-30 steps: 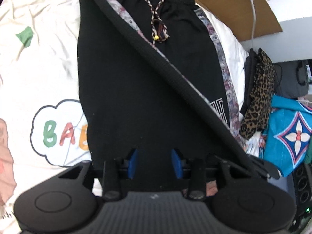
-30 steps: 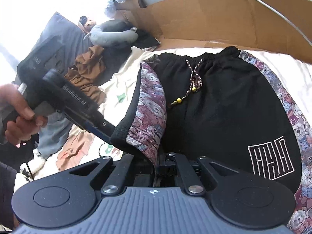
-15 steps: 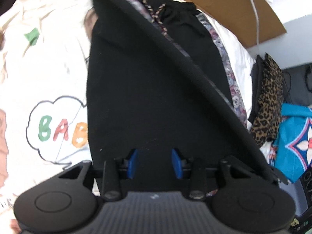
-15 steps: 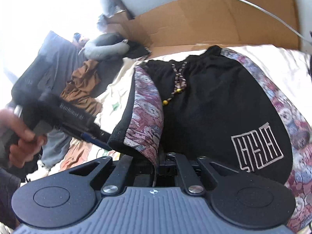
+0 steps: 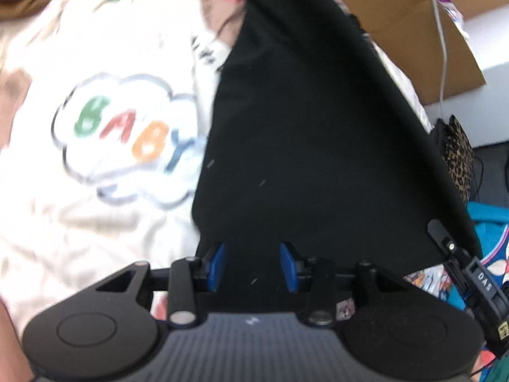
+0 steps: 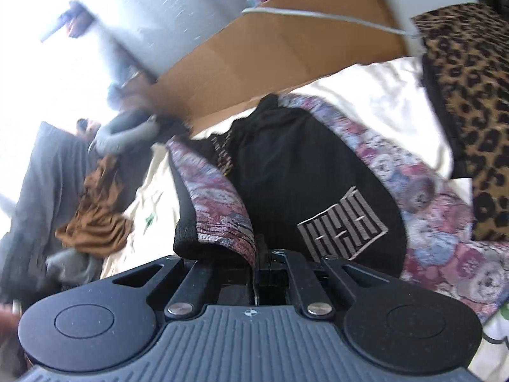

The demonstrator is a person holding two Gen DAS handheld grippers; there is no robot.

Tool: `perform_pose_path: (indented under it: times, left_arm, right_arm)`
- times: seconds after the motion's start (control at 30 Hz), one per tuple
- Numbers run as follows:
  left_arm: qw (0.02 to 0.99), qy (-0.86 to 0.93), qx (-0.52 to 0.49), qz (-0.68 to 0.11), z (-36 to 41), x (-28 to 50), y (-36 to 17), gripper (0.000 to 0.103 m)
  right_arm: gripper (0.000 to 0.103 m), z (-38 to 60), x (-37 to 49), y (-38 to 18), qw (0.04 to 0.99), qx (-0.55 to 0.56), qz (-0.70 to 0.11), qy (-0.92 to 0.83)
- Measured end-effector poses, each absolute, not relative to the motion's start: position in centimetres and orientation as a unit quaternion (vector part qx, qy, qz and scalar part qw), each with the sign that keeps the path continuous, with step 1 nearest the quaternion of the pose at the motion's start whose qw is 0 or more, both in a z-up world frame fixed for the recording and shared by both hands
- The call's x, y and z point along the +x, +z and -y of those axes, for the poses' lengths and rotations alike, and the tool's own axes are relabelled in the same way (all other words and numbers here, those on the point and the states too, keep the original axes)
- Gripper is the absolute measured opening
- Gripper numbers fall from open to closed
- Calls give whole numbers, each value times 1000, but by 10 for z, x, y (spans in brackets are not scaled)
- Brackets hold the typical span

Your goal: Fold clothes

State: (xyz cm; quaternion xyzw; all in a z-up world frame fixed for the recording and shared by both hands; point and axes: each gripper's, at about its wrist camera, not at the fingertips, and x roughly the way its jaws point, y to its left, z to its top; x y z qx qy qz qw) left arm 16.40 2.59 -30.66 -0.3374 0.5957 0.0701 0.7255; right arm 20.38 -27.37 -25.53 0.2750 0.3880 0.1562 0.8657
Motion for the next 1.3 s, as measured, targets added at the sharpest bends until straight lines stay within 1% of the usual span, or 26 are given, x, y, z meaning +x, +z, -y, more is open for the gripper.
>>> perform_pose_path:
  times: [0.23,0.4,0.53,0.67,0.83,0.9,1.0,1.13,1.2,1.3]
  left_arm:
    - [706,69,-370,-600,-4,139,-327,41]
    - [699,57,-372,-608,16,128,-346,42]
    - [698,75,-398,-590,14,111,-353,42]
    - [703,69,-417,-572,10,104,-360,46]
    - [706,68,-445,-546,4,100,-369,46]
    - [706,64,-457,-537,2,98,-371,50]
    - [707,55,-465,-529,1,99,-376,52]
    - [705,42,-486,-516,4,101,-379,50]
    - [703,35,-492,-512,7,103,-379,43]
    - [699,22,-502,-509,10,105,-379,42]
  right_arm:
    - [1,297,203,-270,861,308,-390,111]
    - [1,311,197,-283,857,321,-395,82]
    - [1,324,192,-296,852,333,-400,55]
    - [1,333,189,-308,848,340,-406,38]
    - [1,340,190,-323,844,340,-414,27]
    - [1,343,190,-328,841,351,-411,28]
    - [1,344,191,-334,838,358,-410,31]
    - [2,349,185,-345,830,386,-402,31]
    - [5,354,182,-350,828,399,-394,23]
    - [5,363,178,-356,825,417,-381,12]
